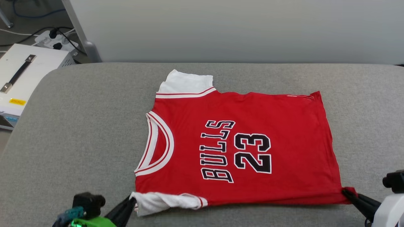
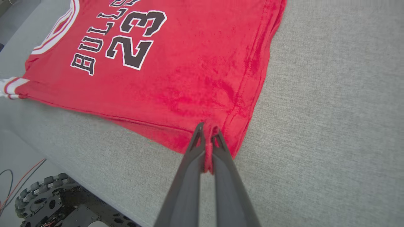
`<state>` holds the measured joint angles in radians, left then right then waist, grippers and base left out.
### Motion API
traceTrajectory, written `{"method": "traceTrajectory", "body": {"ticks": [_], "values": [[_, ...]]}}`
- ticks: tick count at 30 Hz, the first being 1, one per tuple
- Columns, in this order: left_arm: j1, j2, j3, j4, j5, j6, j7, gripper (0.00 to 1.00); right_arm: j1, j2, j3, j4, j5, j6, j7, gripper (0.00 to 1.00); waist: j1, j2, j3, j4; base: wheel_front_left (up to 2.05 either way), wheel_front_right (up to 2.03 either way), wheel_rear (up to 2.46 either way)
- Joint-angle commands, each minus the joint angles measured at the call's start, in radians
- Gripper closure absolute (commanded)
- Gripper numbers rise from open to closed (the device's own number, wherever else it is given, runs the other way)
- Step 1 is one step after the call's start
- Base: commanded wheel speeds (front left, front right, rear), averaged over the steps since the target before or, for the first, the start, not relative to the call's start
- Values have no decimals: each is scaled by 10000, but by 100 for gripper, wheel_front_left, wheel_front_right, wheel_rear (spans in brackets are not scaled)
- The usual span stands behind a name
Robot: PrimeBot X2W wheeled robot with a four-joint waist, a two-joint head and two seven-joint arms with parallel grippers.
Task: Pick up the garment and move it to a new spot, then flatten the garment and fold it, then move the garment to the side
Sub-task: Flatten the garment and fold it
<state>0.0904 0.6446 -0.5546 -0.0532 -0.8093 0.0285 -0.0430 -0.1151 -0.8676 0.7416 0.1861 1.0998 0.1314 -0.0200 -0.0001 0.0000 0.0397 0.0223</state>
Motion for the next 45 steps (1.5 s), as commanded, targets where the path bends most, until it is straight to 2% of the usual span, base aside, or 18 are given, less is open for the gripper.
{"method": "traceTrajectory", "body": {"ticks": [1,9,15,20,25,32,38,39,40,41,45], "values": [[-648,-22,18,175,294,-159,-52,100,-309,68,-226,-70,-120,-7,109,100,1,0,317,-53,0,0,0],[-3459,-408,-171,1550,853,-1051,208,100,-1286,420,-1044,-133,-339,-7,751,100,1,0,1231,-211,0,0,0],[-5419,-712,-389,2915,931,-1459,198,100,-2042,736,-1400,143,-442,-7,1156,100,1,0,1949,-257,0,0,0],[-6524,-840,-722,4140,893,-1565,-5,100,-2663,1044,-1358,476,-595,-7,1460,100,1,0,2463,-365,0,0,0],[-7211,-965,-1449,5310,789,-1586,-182,100,-3256,1353,-1179,960,-817,-7,1495,100,1,0,2872,-415,0,0,0],[-7522,-1080,-2690,6402,165,-1589,-529,100,-3702,1697,-706,1676,-1007,-7,1375,100,1,0,3109,-441,0,0,0],[-7676,-1152,-3570,7017,-472,-1590,-966,100,-3853,1851,-372,2067,-963,-7,1088,100,1,0,2892,-390,0,0,0],[-7726,-1150,-3631,7123,-567,-1590,-1113,90,-3846,1867,-394,2138,-894,-7,985,73,1,0,2809,-362,0,0,0],[-7779,-1152,-3644,7209,-626,-1590,-1266,24,-3832,1865,-416,2175,-853,-7,887,51,1,0,2725,-329,0,0,0],[-7847,-1148,-3646,7288,-671,-1590,-1463,0,-3806,1848,-457,2194,-827,-7,723,0,1,0,2622,-292,0,0,0],[-8127,-1024,-3591,7339,-678,-1591,-1884,0,-3572,1708,-597,2062,-692,-7,213,0,1,0,2231,-115,0,0,0]]}}
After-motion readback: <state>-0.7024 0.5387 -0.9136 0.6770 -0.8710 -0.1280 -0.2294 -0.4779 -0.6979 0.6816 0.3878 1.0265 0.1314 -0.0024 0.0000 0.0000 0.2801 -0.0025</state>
